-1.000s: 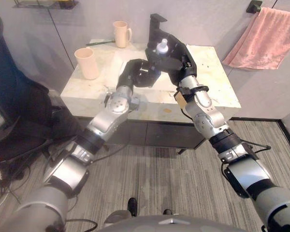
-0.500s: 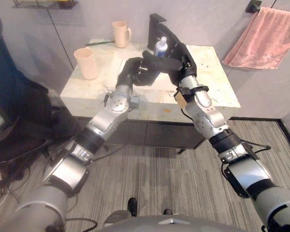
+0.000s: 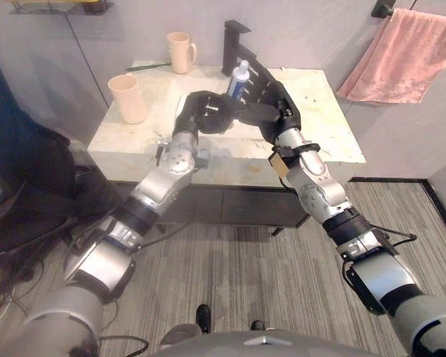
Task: Organize the bathroom.
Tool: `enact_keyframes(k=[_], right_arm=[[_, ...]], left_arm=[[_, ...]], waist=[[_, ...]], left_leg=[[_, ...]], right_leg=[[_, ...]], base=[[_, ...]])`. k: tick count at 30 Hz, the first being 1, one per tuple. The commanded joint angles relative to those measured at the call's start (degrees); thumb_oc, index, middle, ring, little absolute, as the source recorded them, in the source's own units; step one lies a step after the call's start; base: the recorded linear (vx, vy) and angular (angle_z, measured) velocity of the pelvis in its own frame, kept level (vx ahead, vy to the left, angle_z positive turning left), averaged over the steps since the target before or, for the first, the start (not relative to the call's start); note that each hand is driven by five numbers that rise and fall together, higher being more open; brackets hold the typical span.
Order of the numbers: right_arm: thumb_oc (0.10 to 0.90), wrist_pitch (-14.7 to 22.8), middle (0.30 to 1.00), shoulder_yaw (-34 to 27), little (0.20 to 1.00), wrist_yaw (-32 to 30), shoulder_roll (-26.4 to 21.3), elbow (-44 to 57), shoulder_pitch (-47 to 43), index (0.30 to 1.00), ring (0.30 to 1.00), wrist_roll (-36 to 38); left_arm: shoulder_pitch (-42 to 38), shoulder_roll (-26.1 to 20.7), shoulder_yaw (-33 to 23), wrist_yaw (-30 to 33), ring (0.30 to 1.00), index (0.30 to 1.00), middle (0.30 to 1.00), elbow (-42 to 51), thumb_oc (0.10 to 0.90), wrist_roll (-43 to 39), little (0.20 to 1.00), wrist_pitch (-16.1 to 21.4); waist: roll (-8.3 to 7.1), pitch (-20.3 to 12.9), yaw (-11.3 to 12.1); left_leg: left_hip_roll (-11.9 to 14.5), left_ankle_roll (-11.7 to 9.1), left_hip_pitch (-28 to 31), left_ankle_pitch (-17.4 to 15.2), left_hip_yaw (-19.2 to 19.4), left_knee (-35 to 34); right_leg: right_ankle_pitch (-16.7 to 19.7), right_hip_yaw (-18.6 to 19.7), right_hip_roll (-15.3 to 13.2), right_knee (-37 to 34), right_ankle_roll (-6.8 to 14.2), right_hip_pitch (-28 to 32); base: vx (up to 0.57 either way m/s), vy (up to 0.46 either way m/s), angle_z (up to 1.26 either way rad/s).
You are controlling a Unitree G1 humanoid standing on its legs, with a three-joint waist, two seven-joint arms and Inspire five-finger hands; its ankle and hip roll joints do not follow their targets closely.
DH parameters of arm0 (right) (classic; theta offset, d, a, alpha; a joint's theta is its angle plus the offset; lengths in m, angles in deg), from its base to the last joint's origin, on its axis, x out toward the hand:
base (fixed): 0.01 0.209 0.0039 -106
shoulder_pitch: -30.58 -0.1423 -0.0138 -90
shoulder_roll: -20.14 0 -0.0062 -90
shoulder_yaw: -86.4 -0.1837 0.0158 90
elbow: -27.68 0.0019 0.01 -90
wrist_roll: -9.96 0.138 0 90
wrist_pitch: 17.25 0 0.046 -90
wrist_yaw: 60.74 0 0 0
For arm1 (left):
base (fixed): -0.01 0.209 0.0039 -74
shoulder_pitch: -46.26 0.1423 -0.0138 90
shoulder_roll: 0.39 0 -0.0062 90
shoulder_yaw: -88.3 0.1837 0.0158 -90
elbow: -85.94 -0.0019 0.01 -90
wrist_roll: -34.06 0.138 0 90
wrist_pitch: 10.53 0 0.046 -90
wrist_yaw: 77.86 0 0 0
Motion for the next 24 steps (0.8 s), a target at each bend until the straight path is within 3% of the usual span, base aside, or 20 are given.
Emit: enact_keyframes(k=[1,13,15,16,17,19,21,24], right_arm=[[0.8,5.0,0.9,-4.5,0.9,1.0,-0.2,8.3,-2.1,0.9,0.9,-1.8],[0.8,6.0,0.9,-6.0,0.9,1.1,-0.8,10.2,-0.9,0.9,0.9,-1.7],[0.678,5.8,0.716,-6.2,0.716,1.3,-0.8,10.3,-0.7,0.716,0.716,-1.9],[0.595,5.7,0.592,-6.3,0.592,1.3,-0.8,10.3,-0.7,0.592,0.592,-2.0],[0.562,5.6,0.542,-6.2,0.542,1.3,-0.7,10.2,-0.6,0.542,0.542,-2.0],[0.442,5.5,0.364,-6.2,0.364,1.3,-0.8,9.9,-0.3,0.364,0.364,-1.9],[0.4,5.4,0.3,-6.2,0.3,1.6,-0.9,9.6,0.1,0.3,0.3,-2.0],[0.4,5.6,0.3,-6.0,0.3,1.8,-0.9,9.1,0.7,0.3,0.3,-2.1]], left_arm=[[-11.4,1.1,-3.6,1.0,0.3,0.3,0.3,-4.0,0.4,4.1,0.3,7.9],[-10.7,0.6,-4.1,1.2,0.3,0.3,0.3,-4.4,0.4,4.1,0.3,7.6],[-10.5,0.8,-4.3,1.1,0.3,0.3,0.3,-4.6,0.4,4.4,0.3,7.8],[-10.4,0.8,-4.4,1.1,0.3,0.3,0.3,-4.6,0.4,4.5,0.3,7.8],[-10.4,0.9,-4.4,1.1,0.3,0.3,0.3,-4.6,0.4,4.6,0.3,7.8],[-10.4,0.8,-4.5,1.1,0.3,0.3,0.3,-4.4,0.4,4.6,0.3,7.7],[-10.4,0.5,-4.5,1.3,0.3,0.3,0.3,-4.1,0.4,4.5,0.3,7.5],[-10.5,0.4,-4.6,1.7,0.3,0.3,0.3,-4.3,0.4,4.4,0.3,7.7]], waist=[[-0.8,-6.3,0.3],[-0.74,-6.3,-0.1],[-0.73,-6.3,-0.2],[-0.75,-6.3,-0.2],[-0.75,-6.3,-0.2],[-0.78,-6.3,-0.2],[-0.76,-6.3,-0.2],[-0.73,-6.3,-0.3]], left_leg=[[-1.8,0.6,3.1,-4.5,-0.1,-0.1],[-1.8,0.7,3.2,-4.6,0.2,-0.1],[-1.8,0.7,3.2,-4.6,0.2,-0.1],[-1.8,0.7,3.2,-4.6,0.2,-0.1],[-1.8,0.7,3.2,-4.5,0.2,-0.1],[-1.8,0.7,3.2,-4.5,0.2,-0.1],[-1.7,0.6,3.2,-4.6,0.3,-0.1],[-1.7,0.7,3.2,-4.5,0.5,-0.1]], right_leg=[[0.8,0.9,1.4,0.8,-0.1,-2.5],[0.7,1.2,1.3,1.1,0.0,-2.7],[0.7,1.3,1.3,1.2,0.0,-2.8],[0.7,1.3,1.3,1.2,0.0,-2.8],[0.7,1.3,1.3,1.2,0.0,-2.8],[0.7,1.4,1.3,1.2,0.1,-2.9],[0.8,1.3,1.2,1.2,0.1,-2.9],[0.7,1.3,1.2,1.3,0.1,-2.9]], base=[[0.0,0.0,0.0],[0.0,0.002,-0.01],[0.0,0.0,0.0],[0.0,0.0,0.0],[0.0,0.0,0.0],[0.0,0.0,0.0],[0.0,0.0,0.0],[0.0,0.0,0.0]])
